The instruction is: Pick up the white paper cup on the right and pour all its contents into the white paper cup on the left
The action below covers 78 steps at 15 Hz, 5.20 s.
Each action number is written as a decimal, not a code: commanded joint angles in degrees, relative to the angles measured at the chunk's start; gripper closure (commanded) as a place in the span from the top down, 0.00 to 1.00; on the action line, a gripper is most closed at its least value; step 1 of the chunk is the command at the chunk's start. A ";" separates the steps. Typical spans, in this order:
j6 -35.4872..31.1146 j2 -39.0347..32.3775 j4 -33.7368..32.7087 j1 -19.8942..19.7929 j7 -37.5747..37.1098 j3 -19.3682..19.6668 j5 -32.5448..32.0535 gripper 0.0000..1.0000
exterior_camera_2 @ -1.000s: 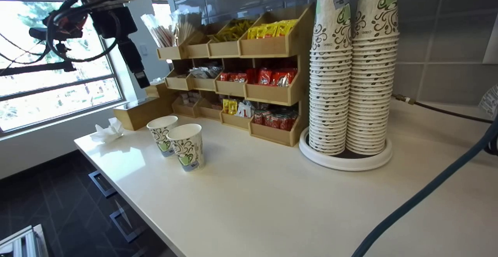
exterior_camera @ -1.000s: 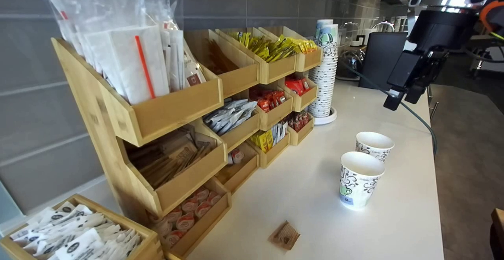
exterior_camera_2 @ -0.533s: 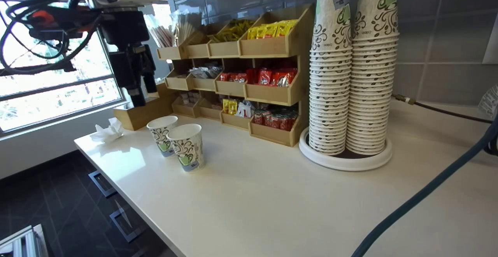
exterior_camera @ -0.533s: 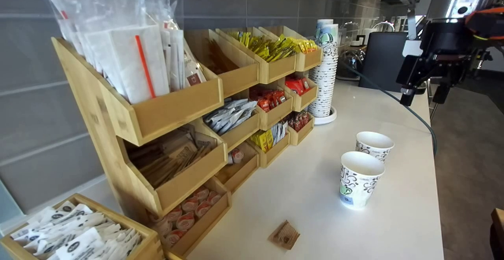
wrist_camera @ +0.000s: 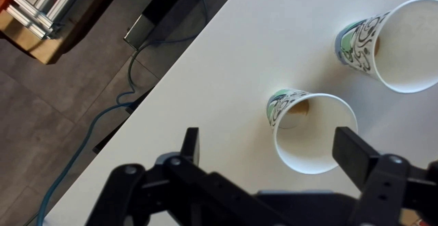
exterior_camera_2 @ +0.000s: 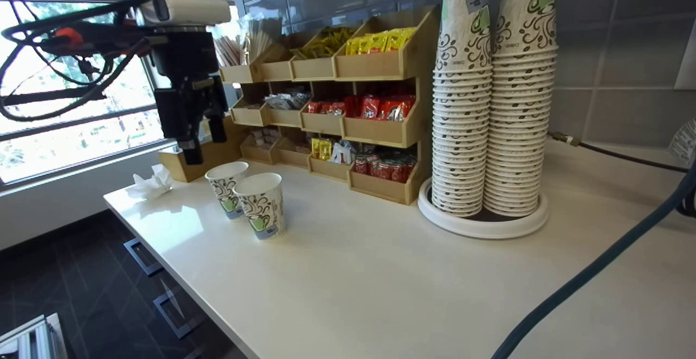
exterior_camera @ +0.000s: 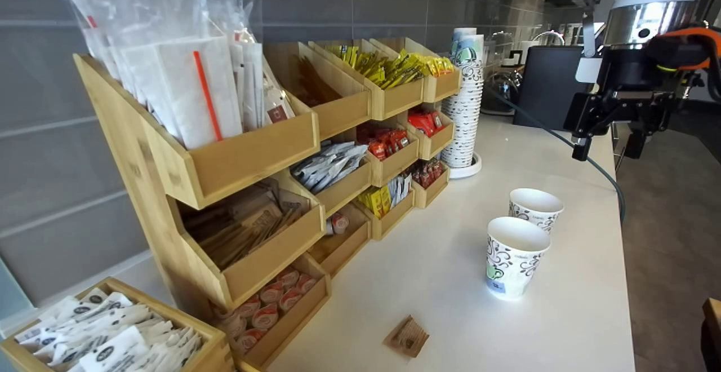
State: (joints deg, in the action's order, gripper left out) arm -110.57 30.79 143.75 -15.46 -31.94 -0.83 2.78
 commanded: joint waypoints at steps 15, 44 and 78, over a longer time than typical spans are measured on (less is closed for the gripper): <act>-1.11 -18.21 -6.49 -1.24 4.90 15.80 17.28 1.00; -2.38 -29.36 -8.59 -0.81 -0.94 16.37 24.80 1.00; -3.80 -39.98 -10.15 1.75 -7.69 15.38 42.91 1.00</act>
State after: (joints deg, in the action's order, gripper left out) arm -112.27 -9.34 132.56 -14.25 -40.76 14.86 43.35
